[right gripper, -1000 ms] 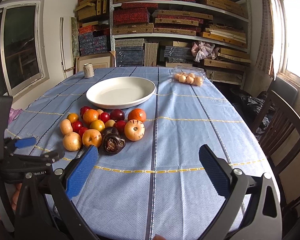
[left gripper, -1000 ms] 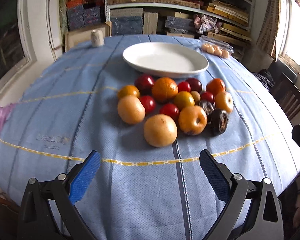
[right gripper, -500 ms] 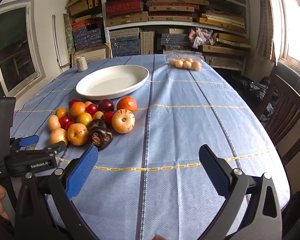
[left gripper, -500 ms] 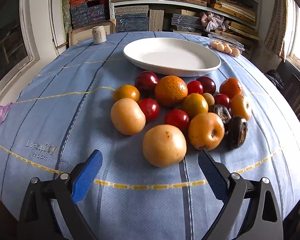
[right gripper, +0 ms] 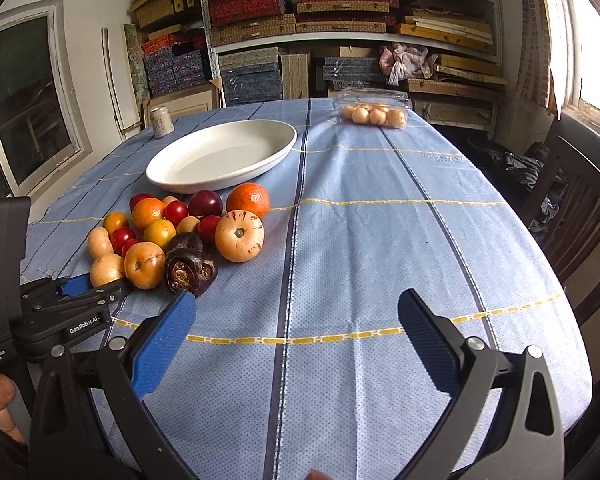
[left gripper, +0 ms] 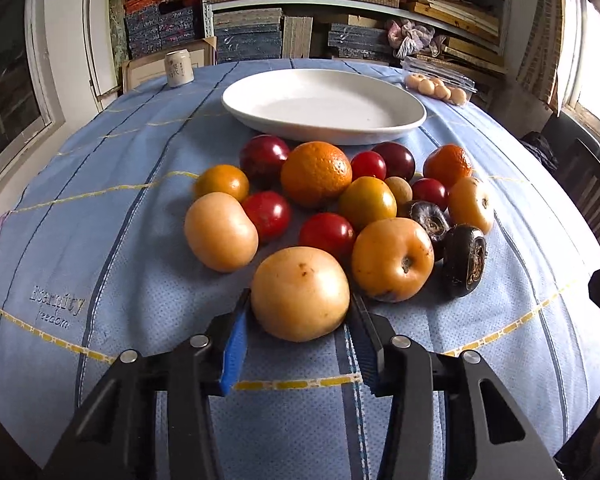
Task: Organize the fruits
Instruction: 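Grasp the large yellow pear with the left gripper while the right gripper grasps the speckled apple, then carry the pear and apple onto the white plate and open both grippers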
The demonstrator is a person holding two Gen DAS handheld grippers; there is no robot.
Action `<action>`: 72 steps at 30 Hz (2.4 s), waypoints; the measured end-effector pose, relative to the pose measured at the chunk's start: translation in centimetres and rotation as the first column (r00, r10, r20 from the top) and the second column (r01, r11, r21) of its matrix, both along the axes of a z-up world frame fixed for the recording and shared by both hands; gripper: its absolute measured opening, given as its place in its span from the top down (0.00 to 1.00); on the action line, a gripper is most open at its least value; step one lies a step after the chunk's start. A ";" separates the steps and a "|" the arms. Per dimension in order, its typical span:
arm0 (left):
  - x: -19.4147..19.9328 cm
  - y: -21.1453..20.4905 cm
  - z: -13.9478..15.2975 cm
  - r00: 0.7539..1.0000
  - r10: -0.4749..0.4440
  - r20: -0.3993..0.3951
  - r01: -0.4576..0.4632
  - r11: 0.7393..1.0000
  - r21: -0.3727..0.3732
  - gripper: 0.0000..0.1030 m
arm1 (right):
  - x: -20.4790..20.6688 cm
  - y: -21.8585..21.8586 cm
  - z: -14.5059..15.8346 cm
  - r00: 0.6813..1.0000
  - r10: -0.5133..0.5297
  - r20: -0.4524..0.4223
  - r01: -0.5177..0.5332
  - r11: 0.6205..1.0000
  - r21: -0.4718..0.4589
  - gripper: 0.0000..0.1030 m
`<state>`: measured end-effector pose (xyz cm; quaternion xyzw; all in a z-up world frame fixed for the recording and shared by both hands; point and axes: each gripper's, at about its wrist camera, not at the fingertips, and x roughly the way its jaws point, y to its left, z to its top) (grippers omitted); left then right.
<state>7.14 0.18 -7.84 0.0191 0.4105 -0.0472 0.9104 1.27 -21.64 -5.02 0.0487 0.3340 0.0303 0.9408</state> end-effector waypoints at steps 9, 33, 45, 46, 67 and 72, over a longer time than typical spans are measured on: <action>-0.7 2.3 1.3 0.997 0.049 0.054 -0.047 0.998 -0.042 0.55 | 2.4 2.2 1.2 0.997 0.067 0.041 -0.063 0.993 -0.098 0.04; 0.0 3.5 0.5 0.997 0.050 0.051 -0.046 0.995 -0.083 0.55 | 12.8 5.7 -3.0 0.975 0.132 -0.176 -0.148 0.985 -0.084 0.35; 0.1 3.7 0.5 0.997 0.050 0.051 -0.045 0.994 -0.103 0.55 | 11.8 5.2 -2.6 0.976 0.149 -0.156 -0.157 0.987 -0.044 0.57; 0.1 3.8 0.6 0.997 0.049 0.052 -0.044 0.993 -0.107 0.55 | 11.4 5.1 -2.3 0.980 0.145 -0.137 -0.153 0.987 -0.053 0.57; -0.8 4.5 3.5 0.989 0.056 0.135 -0.039 0.992 -0.120 0.55 | 9.8 3.9 -0.6 0.978 0.184 -0.095 -0.185 0.983 -0.003 0.57; 0.9 4.1 5.4 0.989 0.031 0.148 -0.015 0.994 -0.105 0.55 | 11.4 3.7 1.4 0.975 0.203 -0.084 -0.205 0.979 -0.007 0.57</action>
